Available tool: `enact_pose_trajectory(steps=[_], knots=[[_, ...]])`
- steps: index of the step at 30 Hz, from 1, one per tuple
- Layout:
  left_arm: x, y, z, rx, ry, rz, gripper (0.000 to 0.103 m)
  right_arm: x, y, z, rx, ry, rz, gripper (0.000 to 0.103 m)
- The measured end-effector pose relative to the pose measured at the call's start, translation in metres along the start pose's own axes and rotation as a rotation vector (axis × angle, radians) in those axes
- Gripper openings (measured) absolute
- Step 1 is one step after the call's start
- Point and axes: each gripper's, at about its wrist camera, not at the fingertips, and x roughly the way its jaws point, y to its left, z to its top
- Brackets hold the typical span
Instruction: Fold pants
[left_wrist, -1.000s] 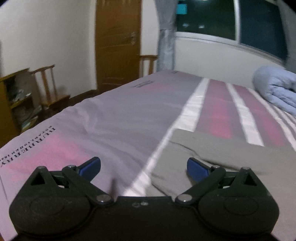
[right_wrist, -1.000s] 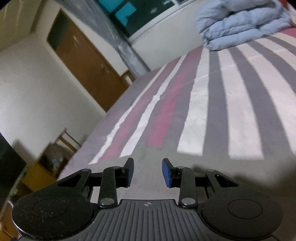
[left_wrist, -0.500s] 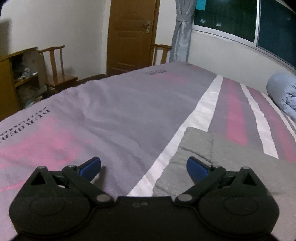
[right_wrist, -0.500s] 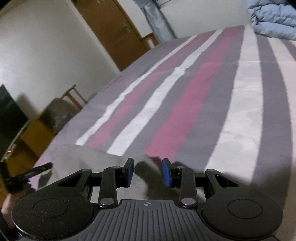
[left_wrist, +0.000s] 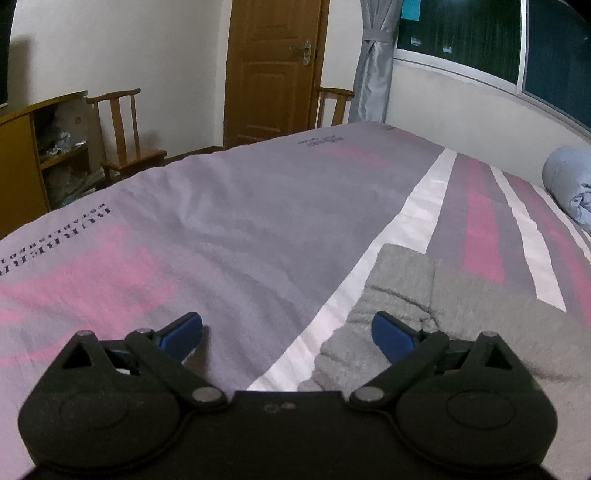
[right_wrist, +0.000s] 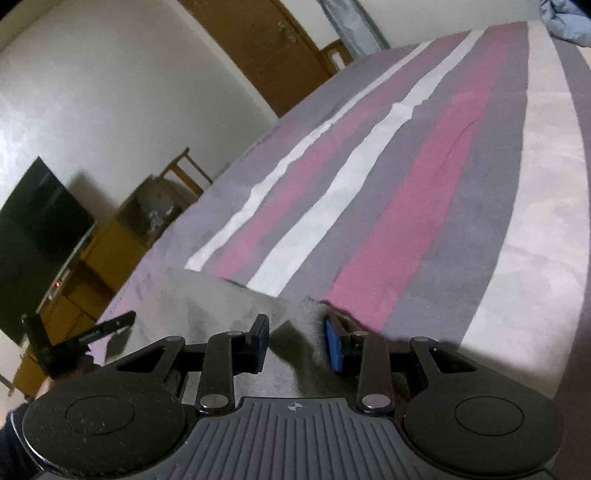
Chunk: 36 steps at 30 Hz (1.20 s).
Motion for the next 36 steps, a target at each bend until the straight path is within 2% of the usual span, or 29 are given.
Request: enact_pose_trajectory(steps=[4, 5, 6, 12, 15, 19, 21, 25, 27, 28, 30, 32, 34, 36], knots=[[0.002, -0.001, -0.005, 0.008, -0.007, 0.008, 0.092, 0.001, 0.01, 0.004, -0.08, 0.012, -0.027, 0.033], [0.002, -0.001, -0.005, 0.008, -0.008, 0.01, 0.092, 0.001, 0.016, 0.002, -0.109, 0.002, -0.039, 0.026], [0.002, -0.001, -0.005, 0.008, -0.009, 0.011, 0.092, -0.001, 0.02, 0.001, -0.132, -0.009, -0.07, 0.01], [0.001, -0.002, -0.004, 0.009, -0.024, 0.032, 0.092, -0.009, 0.029, -0.002, -0.178, -0.112, -0.134, 0.009], [0.002, -0.001, -0.005, 0.005, -0.019, 0.024, 0.092, 0.006, 0.029, -0.017, -0.237, -0.061, -0.229, 0.008], [0.003, 0.001, -0.004, 0.007, -0.014, 0.02, 0.092, 0.012, 0.025, -0.02, -0.2, -0.086, -0.308, 0.008], [0.002, 0.002, -0.002, 0.002, -0.008, 0.019, 0.092, 0.011, 0.026, -0.016, -0.175, -0.08, -0.315, 0.009], [-0.017, -0.001, 0.005, 0.02, -0.068, 0.027, 0.091, -0.028, 0.046, -0.013, -0.143, -0.241, -0.31, 0.009], [-0.012, -0.008, 0.003, 0.056, -0.051, 0.027, 0.09, -0.029, 0.051, -0.017, -0.132, -0.229, -0.267, 0.009], [-0.007, -0.01, 0.001, 0.063, -0.033, 0.026, 0.091, -0.022, 0.053, -0.021, -0.156, -0.188, -0.278, 0.008], [0.004, -0.009, -0.006, 0.051, -0.022, 0.024, 0.094, 0.006, 0.048, -0.033, -0.192, -0.064, -0.374, 0.008], [0.007, -0.001, -0.006, 0.009, -0.002, -0.003, 0.094, 0.006, 0.039, -0.036, -0.142, -0.102, -0.359, 0.008], [0.004, 0.004, -0.002, 0.016, 0.0, 0.003, 0.094, -0.001, 0.037, -0.032, -0.089, -0.135, -0.385, 0.008], [-0.004, 0.01, 0.001, 0.014, -0.008, 0.008, 0.092, -0.01, 0.042, -0.029, -0.09, -0.153, -0.374, 0.008]])
